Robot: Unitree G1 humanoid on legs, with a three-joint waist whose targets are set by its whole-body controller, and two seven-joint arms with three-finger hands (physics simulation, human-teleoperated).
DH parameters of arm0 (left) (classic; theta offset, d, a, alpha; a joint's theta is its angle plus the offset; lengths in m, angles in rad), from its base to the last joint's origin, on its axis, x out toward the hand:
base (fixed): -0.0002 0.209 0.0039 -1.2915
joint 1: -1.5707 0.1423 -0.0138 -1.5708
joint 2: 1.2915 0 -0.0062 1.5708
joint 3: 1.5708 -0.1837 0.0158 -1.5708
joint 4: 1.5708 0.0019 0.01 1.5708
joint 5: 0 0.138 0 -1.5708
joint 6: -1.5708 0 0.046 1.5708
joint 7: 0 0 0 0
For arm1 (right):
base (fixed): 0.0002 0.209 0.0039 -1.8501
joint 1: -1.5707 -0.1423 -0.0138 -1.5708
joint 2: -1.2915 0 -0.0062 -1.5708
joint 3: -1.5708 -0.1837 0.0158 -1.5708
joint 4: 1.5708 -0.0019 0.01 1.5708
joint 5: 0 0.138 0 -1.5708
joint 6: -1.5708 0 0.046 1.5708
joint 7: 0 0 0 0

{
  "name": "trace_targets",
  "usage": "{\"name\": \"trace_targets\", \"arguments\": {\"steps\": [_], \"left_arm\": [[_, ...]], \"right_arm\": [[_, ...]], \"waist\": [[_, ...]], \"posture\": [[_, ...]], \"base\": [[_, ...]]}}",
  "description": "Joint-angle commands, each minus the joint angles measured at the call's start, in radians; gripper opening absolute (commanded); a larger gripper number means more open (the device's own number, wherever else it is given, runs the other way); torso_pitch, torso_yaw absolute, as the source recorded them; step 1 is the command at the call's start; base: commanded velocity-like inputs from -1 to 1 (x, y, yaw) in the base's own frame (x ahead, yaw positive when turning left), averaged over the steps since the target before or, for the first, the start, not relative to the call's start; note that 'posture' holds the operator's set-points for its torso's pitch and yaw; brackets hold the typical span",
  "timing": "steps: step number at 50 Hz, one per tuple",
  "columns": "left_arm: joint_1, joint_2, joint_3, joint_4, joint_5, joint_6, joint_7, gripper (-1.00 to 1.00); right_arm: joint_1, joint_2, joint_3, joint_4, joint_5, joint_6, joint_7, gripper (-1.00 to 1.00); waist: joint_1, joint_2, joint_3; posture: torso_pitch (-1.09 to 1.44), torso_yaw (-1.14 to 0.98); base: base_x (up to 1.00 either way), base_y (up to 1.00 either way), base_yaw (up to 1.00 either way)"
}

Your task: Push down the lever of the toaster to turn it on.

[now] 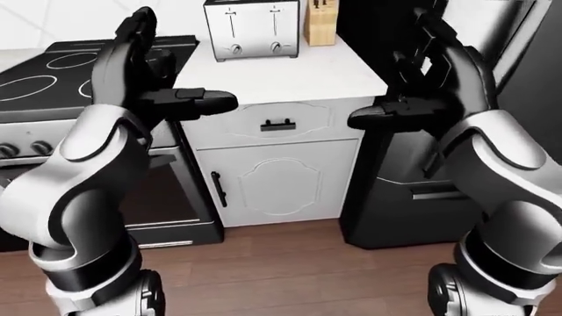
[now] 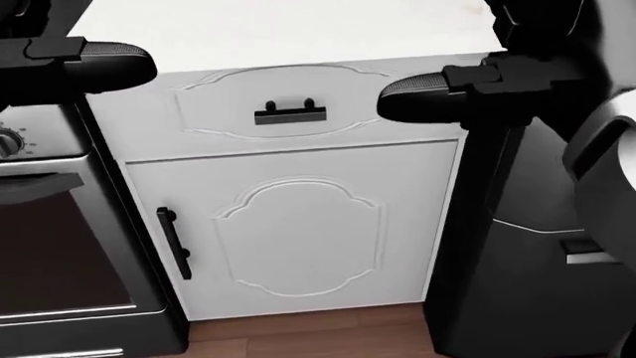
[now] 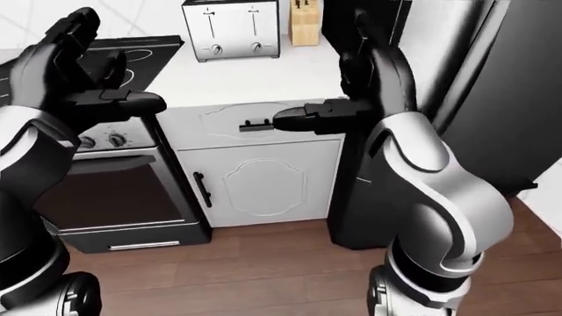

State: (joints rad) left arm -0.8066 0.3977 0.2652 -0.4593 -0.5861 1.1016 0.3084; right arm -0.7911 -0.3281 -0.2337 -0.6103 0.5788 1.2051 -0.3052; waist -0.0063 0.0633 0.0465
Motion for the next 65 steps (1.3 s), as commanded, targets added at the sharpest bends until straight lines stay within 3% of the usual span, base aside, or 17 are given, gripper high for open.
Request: {"name": "trace_targets", "arguments": {"steps": [1,10,13,14,16,21,26,28,40,41,43,47,50,52,53,55,65], "left_arm": [[-0.022,0.008,0.004,-0.009,0.008,-0.031,-0.001,1.00],[-0.021,0.008,0.007,-0.014,-0.003,-0.026,0.006,1.00],[-0.020,0.007,0.005,-0.014,-0.003,-0.027,0.006,1.00],[-0.021,0.007,0.005,-0.016,-0.004,-0.023,0.009,1.00],[-0.023,0.007,0.004,-0.018,-0.006,-0.020,0.010,1.00],[-0.023,0.006,0.003,-0.016,-0.004,-0.022,0.008,1.00],[-0.021,0.007,0.002,-0.014,-0.002,-0.027,0.006,1.00],[-0.021,0.006,0.001,-0.011,-0.001,-0.030,0.004,1.00],[-0.021,0.005,0.002,-0.011,0.005,-0.030,0.000,1.00],[-0.021,0.005,0.002,-0.012,0.005,-0.030,0.000,1.00],[-0.022,0.005,0.003,-0.013,0.004,-0.027,0.002,1.00],[-0.024,0.003,0.002,-0.014,0.004,-0.025,0.003,1.00],[-0.025,0.003,0.003,-0.017,0.002,-0.022,0.005,1.00],[-0.023,0.003,0.002,-0.014,0.003,-0.025,0.004,1.00],[-0.022,0.004,0.002,-0.013,0.004,-0.028,0.003,1.00],[-0.024,0.004,0.004,-0.016,0.002,-0.023,0.005,1.00],[-0.023,0.005,0.004,-0.018,-0.001,-0.024,0.007,1.00]], "right_arm": [[-0.030,-0.014,-0.011,-0.019,0.003,-0.019,0.000,1.00],[-0.026,-0.016,-0.007,-0.018,0.002,-0.027,0.004,1.00],[-0.021,-0.018,-0.004,-0.014,-0.003,-0.037,0.008,1.00],[-0.023,-0.018,-0.003,-0.014,-0.008,-0.036,0.006,1.00],[-0.022,-0.017,-0.002,-0.014,-0.010,-0.040,0.010,1.00],[-0.030,-0.014,-0.008,-0.015,-0.007,-0.030,0.008,1.00],[-0.025,-0.014,-0.004,-0.011,-0.011,-0.039,0.013,1.00],[-0.022,-0.014,-0.003,-0.010,-0.014,-0.044,0.016,1.00],[-0.032,-0.013,-0.009,-0.020,-0.004,-0.025,0.007,1.00],[-0.033,-0.013,-0.009,-0.021,-0.004,-0.025,0.007,1.00],[-0.031,-0.014,-0.010,-0.020,-0.003,-0.028,0.008,1.00],[-0.032,-0.015,-0.010,-0.020,-0.002,-0.027,0.007,1.00],[-0.032,-0.015,-0.010,-0.021,0.000,-0.027,0.006,1.00],[-0.032,-0.016,-0.009,-0.020,-0.001,-0.029,0.006,1.00],[-0.034,-0.014,-0.009,-0.022,0.000,-0.025,0.003,1.00],[-0.034,-0.014,-0.009,-0.024,0.001,-0.024,0.002,1.00],[-0.034,-0.014,-0.010,-0.026,0.004,-0.021,0.000,1.00]], "waist": [[-0.005,0.016,-0.024],[0.008,-0.073,-0.012],[0.014,-0.144,-0.030],[0.004,-0.099,-0.020],[0.008,-0.122,-0.029],[0.002,-0.084,-0.017],[-0.017,0.030,-0.045],[-0.009,0.018,-0.017],[0.021,-0.120,-0.028],[0.008,-0.096,-0.023],[0.010,-0.116,-0.024],[0.004,-0.092,-0.024],[-0.004,-0.049,-0.014],[-0.011,0.018,-0.033],[-0.012,0.022,-0.049],[-0.005,0.015,-0.016],[0.012,-0.066,-0.022]], "posture": [[0.00,0.00],[0.00,0.00],[0.00,0.00],[0.00,0.00],[0.00,0.00],[0.00,0.00],[0.00,0.00],[0.00,0.00],[0.00,0.00],[0.00,0.00],[0.00,0.00],[0.00,0.00],[0.00,0.00],[0.00,0.00],[0.00,0.00],[0.00,0.00],[0.00,0.00]], "base": [[0.16,0.26,0.00],[0.15,0.26,0.00],[0.16,0.27,0.00],[0.17,0.25,0.00],[0.17,0.26,0.00],[0.17,0.27,0.00],[0.17,0.27,0.00],[0.17,0.27,0.00],[0.17,0.26,0.00],[0.20,0.27,0.00],[0.19,0.26,0.00],[0.20,0.26,0.00],[0.19,0.26,0.00],[0.20,0.26,0.00],[0.20,0.25,0.00],[0.20,0.27,0.00],[0.21,0.19,0.00]]}}
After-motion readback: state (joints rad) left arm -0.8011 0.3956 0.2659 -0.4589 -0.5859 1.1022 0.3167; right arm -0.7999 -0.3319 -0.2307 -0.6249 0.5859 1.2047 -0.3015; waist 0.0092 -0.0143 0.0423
